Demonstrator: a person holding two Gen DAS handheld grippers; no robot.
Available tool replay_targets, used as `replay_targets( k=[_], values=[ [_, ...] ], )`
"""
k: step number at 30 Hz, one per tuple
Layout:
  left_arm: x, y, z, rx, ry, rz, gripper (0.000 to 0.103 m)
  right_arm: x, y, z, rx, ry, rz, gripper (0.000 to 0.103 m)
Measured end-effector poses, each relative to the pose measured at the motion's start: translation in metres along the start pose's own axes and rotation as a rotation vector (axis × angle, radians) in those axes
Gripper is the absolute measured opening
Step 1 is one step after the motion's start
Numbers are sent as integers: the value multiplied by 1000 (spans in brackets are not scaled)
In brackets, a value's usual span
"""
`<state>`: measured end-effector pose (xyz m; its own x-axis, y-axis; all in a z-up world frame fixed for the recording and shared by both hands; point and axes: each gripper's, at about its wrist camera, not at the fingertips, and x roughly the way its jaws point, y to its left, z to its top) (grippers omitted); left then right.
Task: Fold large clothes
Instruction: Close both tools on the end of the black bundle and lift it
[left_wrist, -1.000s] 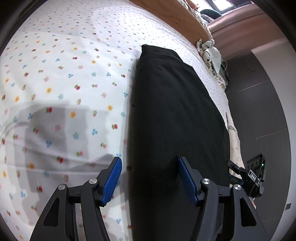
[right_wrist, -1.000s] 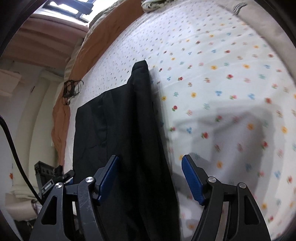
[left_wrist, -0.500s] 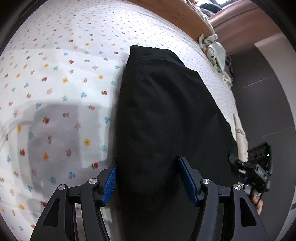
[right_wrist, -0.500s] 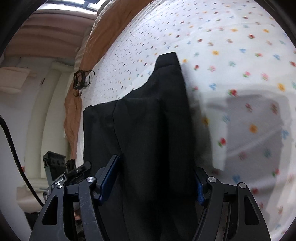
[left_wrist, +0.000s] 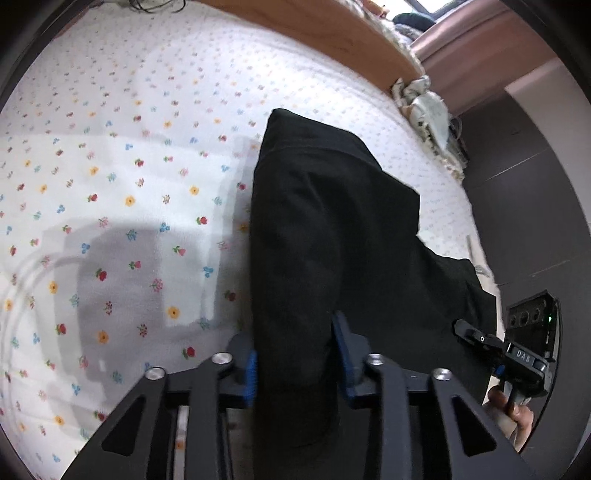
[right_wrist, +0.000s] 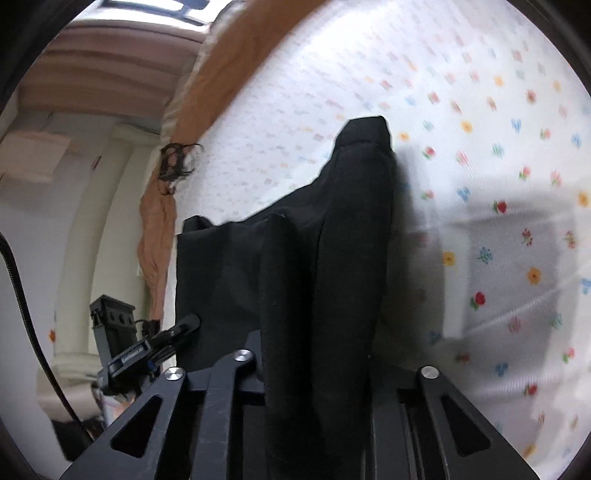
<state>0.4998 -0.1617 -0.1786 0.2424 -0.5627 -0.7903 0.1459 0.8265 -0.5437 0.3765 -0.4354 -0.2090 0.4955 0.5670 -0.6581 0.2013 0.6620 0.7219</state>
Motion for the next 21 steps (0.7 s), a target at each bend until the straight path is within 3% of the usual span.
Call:
replay_targets(
  k=[5, 16, 21],
  values=[
    [-32, -9, -8, 18, -59, -31, 24, -27, 33, -13, -79, -59, -32, 17],
    [-115, -36, -46, 90, -205, -133, 23, -114, 88, -75, -176, -238, -49, 16],
    [-152, -42, -71, 120, -250, -161, 23, -128, 128, -102, -216, -303, -33, 16]
  ],
)
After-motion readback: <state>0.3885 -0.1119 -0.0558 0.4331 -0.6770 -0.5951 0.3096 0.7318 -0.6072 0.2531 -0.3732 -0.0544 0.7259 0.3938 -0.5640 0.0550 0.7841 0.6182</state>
